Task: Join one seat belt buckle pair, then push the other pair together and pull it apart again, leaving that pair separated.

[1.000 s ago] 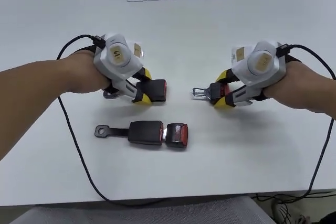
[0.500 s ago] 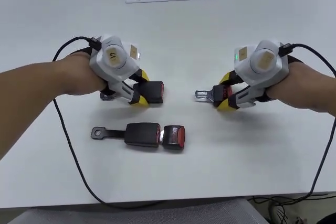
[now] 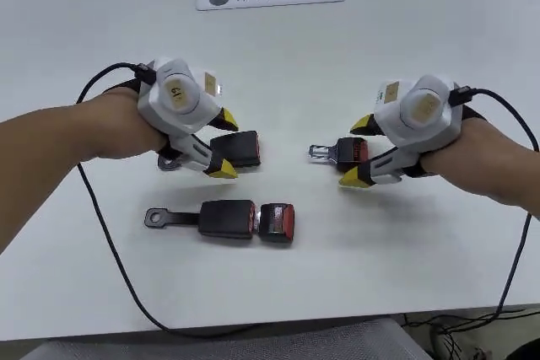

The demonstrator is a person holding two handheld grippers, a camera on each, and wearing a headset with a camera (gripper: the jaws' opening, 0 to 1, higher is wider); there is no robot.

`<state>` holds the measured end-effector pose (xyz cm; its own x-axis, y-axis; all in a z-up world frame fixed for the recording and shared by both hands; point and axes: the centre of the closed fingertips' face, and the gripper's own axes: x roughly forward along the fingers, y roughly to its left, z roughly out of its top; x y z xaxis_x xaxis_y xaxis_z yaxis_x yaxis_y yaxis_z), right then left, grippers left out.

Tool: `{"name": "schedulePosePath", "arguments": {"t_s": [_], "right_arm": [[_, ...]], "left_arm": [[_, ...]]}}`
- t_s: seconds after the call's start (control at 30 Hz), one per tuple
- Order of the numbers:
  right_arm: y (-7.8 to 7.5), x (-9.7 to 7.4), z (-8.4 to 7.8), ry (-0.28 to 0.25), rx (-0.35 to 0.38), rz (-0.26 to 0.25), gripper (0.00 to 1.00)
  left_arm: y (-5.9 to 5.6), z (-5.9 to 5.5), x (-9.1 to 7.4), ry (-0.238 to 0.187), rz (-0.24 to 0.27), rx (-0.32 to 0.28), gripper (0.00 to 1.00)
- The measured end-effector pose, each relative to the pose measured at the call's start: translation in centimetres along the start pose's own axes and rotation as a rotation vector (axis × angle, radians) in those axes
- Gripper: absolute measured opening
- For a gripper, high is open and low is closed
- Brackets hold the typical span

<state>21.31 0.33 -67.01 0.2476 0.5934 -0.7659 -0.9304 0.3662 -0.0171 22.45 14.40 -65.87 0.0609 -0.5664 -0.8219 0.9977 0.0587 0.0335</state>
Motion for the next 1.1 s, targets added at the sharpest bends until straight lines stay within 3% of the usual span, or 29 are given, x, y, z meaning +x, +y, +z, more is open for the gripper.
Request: {"name": "schedulePosePath", "arguments": {"t_s": [0.1,0.23,0.3,0.33,0.53,0.77,0.93,1.1], "right_arm": [[0.4,-1.2,1.4,-0.079,0.085,-0.034,0.53],[1.2,-2.3,1.8,-0.117,0.112,-0.07,0.6],[2.4,-3.2,3.1,-0.187,0.142,-0.066,0.62],[2.7,-3.4,3.1,-0.186,0.139,-0.072,0.63],[4.7,-4.5,2.9,-0.186,0.112,-0.107,0.73],[6.7,-5.8,2.2,-0.187,0.128,-0.138,0.85],[7.4,-6.1,1.1,-0.197,0.134,-0.149,0.88],[7.5,-6.5,0.3,-0.2,0.137,-0.168,0.94]], "left_arm": [[-0.9,1.2,-1.2,-0.091,0.034,-0.066,0.48],[-2.3,1.2,-3.0,-0.135,0.096,-0.121,0.56],[-2.6,1.1,-3.6,-0.155,0.141,-0.153,0.61],[-2.8,0.9,-4.1,-0.16,0.176,-0.175,0.64],[-5.9,0.4,-5.3,-0.189,0.203,-0.253,0.69],[-7.0,-2.1,-7.0,-0.207,0.252,-0.311,0.76],[-7.9,-5.2,-8.5,-0.195,0.298,-0.355,0.82],[-9.1,-7.1,-9.8,-0.202,0.339,-0.445,0.84]]}}
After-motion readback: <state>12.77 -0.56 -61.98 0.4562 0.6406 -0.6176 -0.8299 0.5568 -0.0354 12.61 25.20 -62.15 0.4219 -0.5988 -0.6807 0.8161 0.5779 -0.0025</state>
